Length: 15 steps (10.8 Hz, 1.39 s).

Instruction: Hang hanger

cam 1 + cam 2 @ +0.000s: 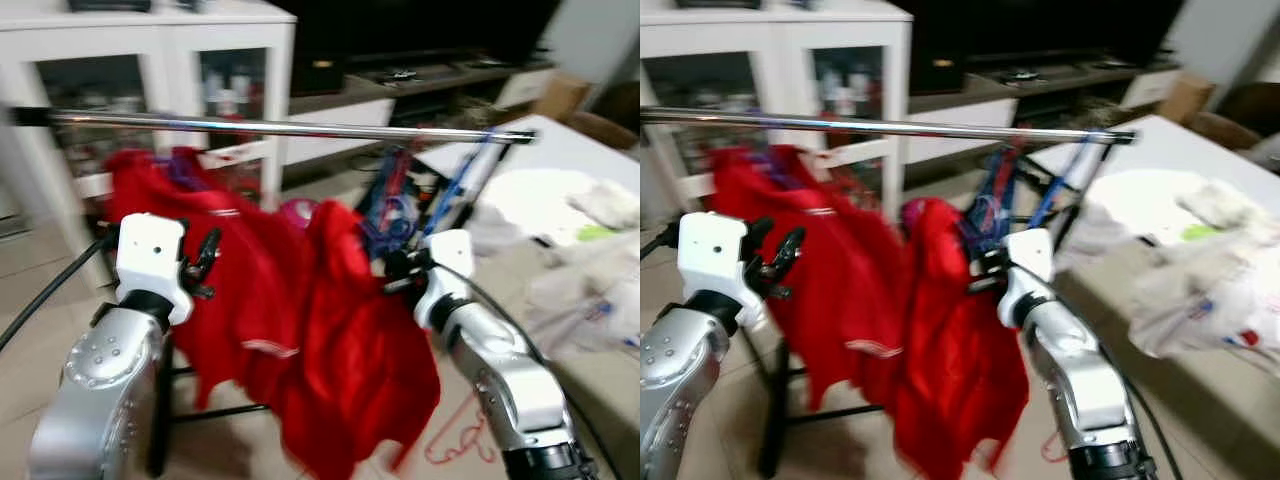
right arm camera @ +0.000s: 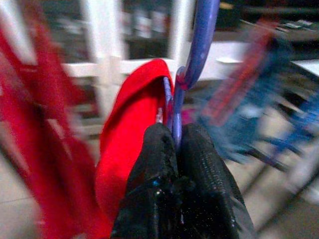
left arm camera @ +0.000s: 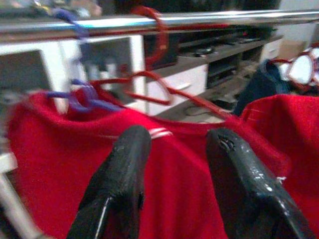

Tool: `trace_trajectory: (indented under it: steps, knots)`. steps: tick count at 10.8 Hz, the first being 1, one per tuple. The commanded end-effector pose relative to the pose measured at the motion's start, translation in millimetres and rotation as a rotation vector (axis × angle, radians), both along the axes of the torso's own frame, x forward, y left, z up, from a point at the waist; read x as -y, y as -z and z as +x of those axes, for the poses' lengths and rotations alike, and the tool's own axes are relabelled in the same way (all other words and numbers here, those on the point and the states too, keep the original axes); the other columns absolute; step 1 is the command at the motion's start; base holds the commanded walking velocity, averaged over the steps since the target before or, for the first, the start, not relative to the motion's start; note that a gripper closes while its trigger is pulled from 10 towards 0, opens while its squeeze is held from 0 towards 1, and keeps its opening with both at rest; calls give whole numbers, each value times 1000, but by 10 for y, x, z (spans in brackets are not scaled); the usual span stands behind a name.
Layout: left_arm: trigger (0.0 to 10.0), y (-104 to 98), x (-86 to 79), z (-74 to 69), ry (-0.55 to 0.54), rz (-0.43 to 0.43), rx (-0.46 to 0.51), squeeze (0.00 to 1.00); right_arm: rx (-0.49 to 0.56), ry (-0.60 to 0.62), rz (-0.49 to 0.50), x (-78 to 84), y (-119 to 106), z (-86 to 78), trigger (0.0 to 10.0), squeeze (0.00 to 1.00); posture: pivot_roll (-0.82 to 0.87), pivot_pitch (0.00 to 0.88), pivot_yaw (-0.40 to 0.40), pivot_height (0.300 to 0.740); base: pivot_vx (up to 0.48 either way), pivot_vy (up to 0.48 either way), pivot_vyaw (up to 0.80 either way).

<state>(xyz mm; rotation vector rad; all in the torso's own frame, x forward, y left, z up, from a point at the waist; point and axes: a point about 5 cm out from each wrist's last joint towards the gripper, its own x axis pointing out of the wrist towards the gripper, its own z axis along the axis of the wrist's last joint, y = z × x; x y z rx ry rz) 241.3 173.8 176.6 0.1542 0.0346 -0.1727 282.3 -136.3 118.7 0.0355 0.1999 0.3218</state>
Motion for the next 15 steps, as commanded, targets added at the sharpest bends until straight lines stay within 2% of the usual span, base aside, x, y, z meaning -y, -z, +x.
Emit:
trace_trajectory:
  steps: [1, 2, 3, 4, 7, 9, 10, 12, 14, 15]
  knots:
    - [10000, -30, 16, -17, 8, 10, 7, 0, -7, 166, -18, 220, -7, 55, 10000, 0, 206, 25, -108, 740, 349, 0, 0]
    - [10000, -28, 20, -27, 11, 12, 5, 0, -13, 296, -5, 382, 20, 47, 10000, 0, 206, 27, -105, 740, 341, 0, 0]
    - [10000, -28, 25, -26, 15, 14, 3, 0, -1, 352, -15, 474, 13, 42, 10000, 0, 204, 27, -101, 740, 341, 0, 0]
    - [10000, -37, 29, -15, 21, 18, 4, 0, 8, 298, 14, 439, -14, 59, 10000, 0, 203, 28, -98, 740, 341, 0, 0]
    - [10000, -73, 40, -9, 32, 31, 14, 0, 35, 76, 75, 100, -92, 58, 10000, 0, 207, 25, -100, 740, 340, 0, 0]
    - [10000, -145, 111, -45, 102, 34, 26, 0, 56, -29, 143, -110, -191, 68, 10000, 0, 215, 20, -115, 740, 0, 0, 0]
    - [10000, -212, 245, -113, 265, 46, 16, 0, 81, -54, 161, -201, -286, 96, 10000, 0, 220, 17, -123, 740, 0, 0, 0]
    - [10000, -277, 305, -126, 326, 15, 10, 0, 114, -84, 178, -288, -387, 145, 10000, 0, 222, 12, -128, 740, 0, 0, 0]
    - [10000, -319, 402, -105, 399, 11, -3, 0, 97, -9, 161, -276, -388, 318, 10000, 0, 220, 7, -129, 740, 0, 0, 0]
    - [10000, -372, 470, -93, 448, -4, -3, 0, 77, 45, 135, -264, -385, 498, 10000, 0, 218, 5, -128, 740, 0, 0, 0]
